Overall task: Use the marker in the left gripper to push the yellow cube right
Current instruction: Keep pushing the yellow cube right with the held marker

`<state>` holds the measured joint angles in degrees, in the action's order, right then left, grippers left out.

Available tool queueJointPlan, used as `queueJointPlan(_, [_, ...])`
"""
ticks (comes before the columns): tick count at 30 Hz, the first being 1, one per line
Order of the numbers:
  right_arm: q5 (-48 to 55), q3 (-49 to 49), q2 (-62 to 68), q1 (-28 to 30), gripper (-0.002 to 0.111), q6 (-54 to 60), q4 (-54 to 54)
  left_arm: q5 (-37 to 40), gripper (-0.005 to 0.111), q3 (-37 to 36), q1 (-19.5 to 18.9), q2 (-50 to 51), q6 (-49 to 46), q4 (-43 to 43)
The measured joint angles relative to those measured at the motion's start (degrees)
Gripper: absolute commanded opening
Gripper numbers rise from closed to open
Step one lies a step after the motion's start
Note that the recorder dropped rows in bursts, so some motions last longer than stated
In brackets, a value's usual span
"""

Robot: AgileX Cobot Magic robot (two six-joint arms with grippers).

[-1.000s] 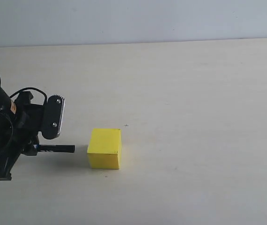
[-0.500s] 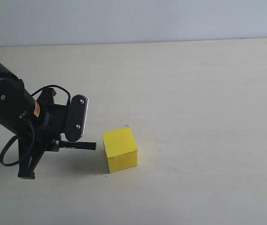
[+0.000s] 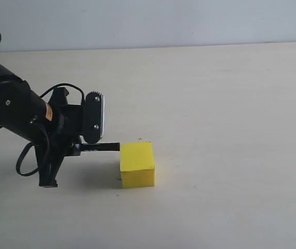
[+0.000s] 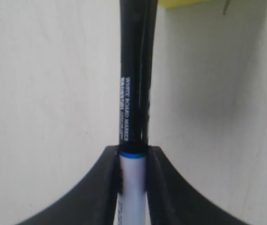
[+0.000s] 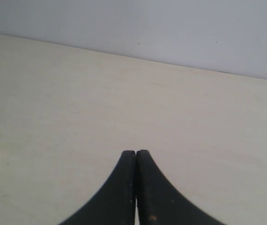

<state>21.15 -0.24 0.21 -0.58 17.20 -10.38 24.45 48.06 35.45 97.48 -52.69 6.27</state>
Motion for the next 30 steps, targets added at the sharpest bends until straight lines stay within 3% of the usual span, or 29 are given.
queueJointPlan(5, [0.0,0.0,0.0,0.0,0.0,0.0,0.0,0.1,0.0,0.8,1.3,1.0,0.0,-0.4])
queueJointPlan(13, [0.0,0.0,0.0,0.0,0.0,0.0,0.0,7.1,0.0,0.9,-3.0,-1.1,0.2,0.5])
queueJointPlan(18, [0.0,0.0,0.0,0.0,0.0,0.0,0.0,9.3,0.0,1.0,-3.2,-1.4,0.1,0.7])
queueJointPlan(23, [0.0,0.0,0.0,0.0,0.0,0.0,0.0,9.5,0.0,1.0,-0.7,1.6,0.0,0.8])
queueJointPlan(30, [0.0,0.0,0.0,0.0,0.0,0.0,0.0,4.9,0.0,1.1,6.7,4.5,1.1,-0.1])
